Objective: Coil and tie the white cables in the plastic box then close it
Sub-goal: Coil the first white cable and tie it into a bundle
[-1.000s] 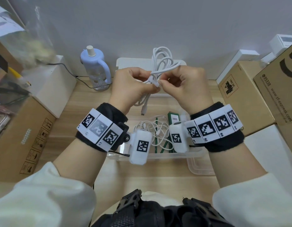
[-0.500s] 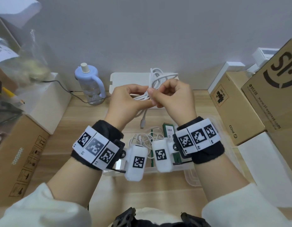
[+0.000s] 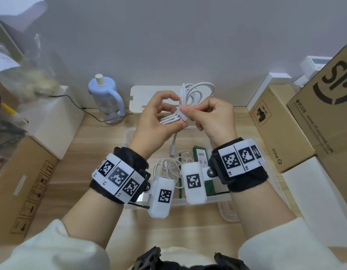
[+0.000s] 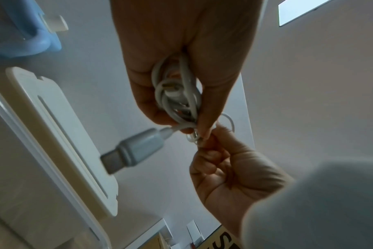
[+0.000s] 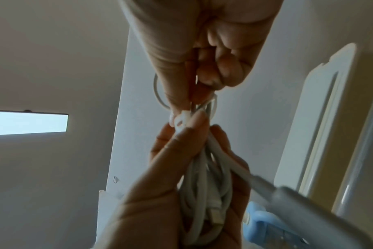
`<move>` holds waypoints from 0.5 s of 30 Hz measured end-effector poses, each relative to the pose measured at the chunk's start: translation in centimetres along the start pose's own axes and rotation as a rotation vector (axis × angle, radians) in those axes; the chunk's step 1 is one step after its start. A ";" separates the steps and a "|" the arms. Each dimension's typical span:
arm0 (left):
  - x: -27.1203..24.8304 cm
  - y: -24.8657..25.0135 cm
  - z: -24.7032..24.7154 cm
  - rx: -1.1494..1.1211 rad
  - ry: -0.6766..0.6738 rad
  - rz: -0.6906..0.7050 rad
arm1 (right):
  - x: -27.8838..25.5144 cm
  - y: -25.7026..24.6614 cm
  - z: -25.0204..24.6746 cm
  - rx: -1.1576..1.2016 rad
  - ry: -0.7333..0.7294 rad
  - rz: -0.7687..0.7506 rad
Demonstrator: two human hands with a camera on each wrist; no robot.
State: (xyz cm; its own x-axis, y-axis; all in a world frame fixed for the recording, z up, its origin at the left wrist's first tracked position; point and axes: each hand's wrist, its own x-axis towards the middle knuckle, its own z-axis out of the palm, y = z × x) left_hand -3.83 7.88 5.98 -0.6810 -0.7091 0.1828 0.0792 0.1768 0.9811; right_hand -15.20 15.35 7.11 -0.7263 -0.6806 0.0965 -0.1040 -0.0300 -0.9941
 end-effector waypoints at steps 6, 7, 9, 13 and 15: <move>0.1 0.2 -0.3 -0.028 -0.085 0.011 | -0.3 -0.4 -0.1 0.033 -0.091 -0.048; 0.1 0.3 -0.4 -0.046 -0.081 -0.011 | -0.4 -0.3 -0.1 0.057 -0.126 -0.060; 0.3 0.3 -0.5 -0.064 -0.061 -0.043 | -0.4 -0.3 -0.2 0.098 -0.184 -0.072; 0.4 0.0 -0.9 -0.043 -0.087 -0.044 | -0.3 -0.3 -0.6 0.020 -0.199 -0.091; 0.3 -0.1 -0.8 -0.047 -0.106 -0.054 | -0.1 -0.5 -0.8 -0.130 -0.168 -0.117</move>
State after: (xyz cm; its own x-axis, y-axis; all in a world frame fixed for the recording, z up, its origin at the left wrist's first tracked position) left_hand -3.42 7.10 5.95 -0.7578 -0.6404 0.1247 0.0731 0.1066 0.9916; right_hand -15.61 15.99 7.61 -0.5817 -0.7907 0.1907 -0.2754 -0.0292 -0.9609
